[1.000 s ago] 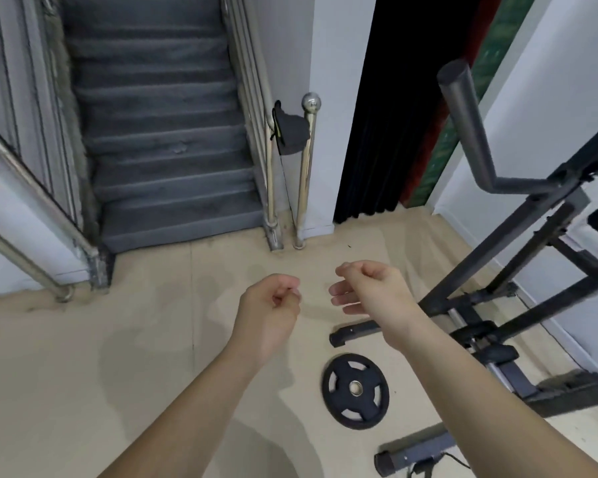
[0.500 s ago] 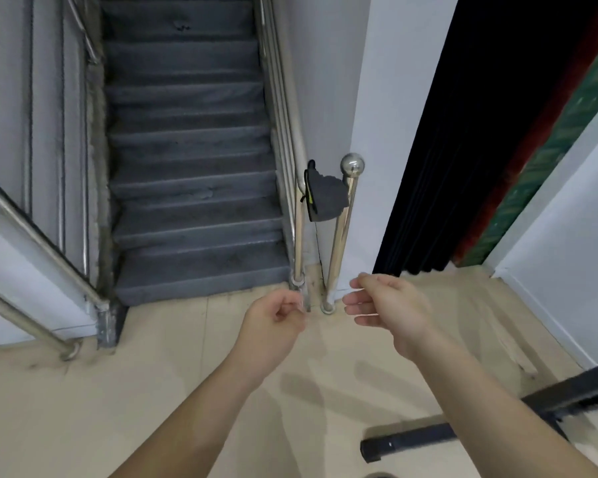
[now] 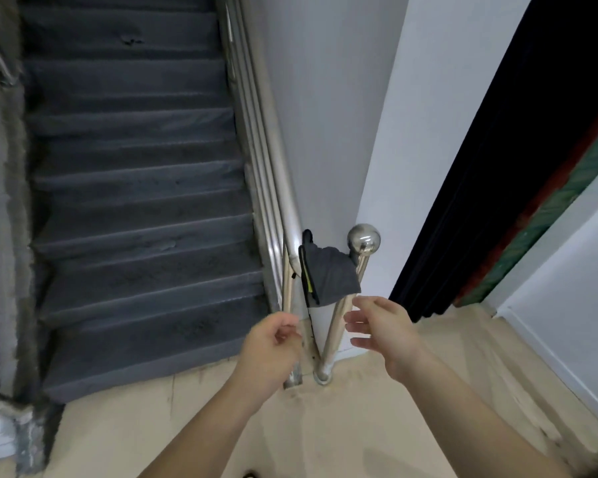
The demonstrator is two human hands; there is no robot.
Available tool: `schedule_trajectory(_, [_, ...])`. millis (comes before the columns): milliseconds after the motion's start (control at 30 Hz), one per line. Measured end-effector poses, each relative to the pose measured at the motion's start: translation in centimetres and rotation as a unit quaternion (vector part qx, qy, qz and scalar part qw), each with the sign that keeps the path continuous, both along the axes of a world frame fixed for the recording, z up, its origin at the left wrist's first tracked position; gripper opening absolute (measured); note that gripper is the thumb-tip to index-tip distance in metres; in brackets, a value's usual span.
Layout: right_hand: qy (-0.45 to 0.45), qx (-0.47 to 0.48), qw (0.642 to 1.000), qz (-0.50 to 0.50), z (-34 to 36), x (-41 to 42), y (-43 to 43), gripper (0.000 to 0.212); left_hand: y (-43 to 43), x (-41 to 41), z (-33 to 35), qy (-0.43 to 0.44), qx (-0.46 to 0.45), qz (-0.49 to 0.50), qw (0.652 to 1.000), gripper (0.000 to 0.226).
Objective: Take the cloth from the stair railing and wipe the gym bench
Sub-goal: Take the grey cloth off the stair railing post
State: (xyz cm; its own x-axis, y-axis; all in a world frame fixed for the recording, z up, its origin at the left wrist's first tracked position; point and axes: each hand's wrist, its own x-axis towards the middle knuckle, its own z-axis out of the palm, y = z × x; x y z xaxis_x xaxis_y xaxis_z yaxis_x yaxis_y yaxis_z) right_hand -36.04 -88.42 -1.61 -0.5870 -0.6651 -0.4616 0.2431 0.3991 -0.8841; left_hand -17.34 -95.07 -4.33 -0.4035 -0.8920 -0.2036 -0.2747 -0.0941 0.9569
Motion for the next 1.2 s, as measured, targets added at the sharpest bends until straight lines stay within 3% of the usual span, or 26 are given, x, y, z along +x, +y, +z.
schedule_trajectory(233, [0.015, 0.045, 0.995, -0.091, -2.8, -6.1, -8.9, 0.024, -12.8, -9.4, -2.0, -0.070, -0.038, -0.113, 0.990, 0.023])
schedule_trajectory(367, [0.021, 0.079, 0.991, -0.110, -5.3, -9.7, -12.0, 0.019, -17.0, -14.8, -2.9, -0.124, -0.143, -0.191, 0.963, 0.029])
schedule_trajectory(467, [0.018, 0.105, 0.992, -0.070, -8.1, -12.0, -14.6, 0.027, -20.0, -17.9, -4.5, -0.175, -0.220, -0.235, 0.931, 0.034])
schedule_trajectory(667, [-0.010, 0.152, 0.988, -0.019, -13.1, -13.9, -17.8, 0.040, -23.4, -19.6, -8.0, -0.285, -0.234, -0.292, 0.883, 0.037])
schedule_trajectory(833, [0.008, 0.174, 0.984, -0.031, -13.0, -13.8, -18.7, 0.040, -24.8, -19.3, -8.9, -0.254, -0.254, -0.280, 0.890, 0.028])
schedule_trajectory(1067, [-0.086, 0.016, 0.992, -0.088, -7.5, -10.6, -20.7, 0.025, -26.8, -17.6, -7.7, -0.098, -0.154, -0.296, 0.938, 0.017])
schedule_trajectory(1200, [-0.124, -0.110, 0.975, -0.147, -3.0, -7.4, -20.1, 0.023, -27.4, -15.8, -3.5, -0.011, -0.170, -0.263, 0.950, 0.012])
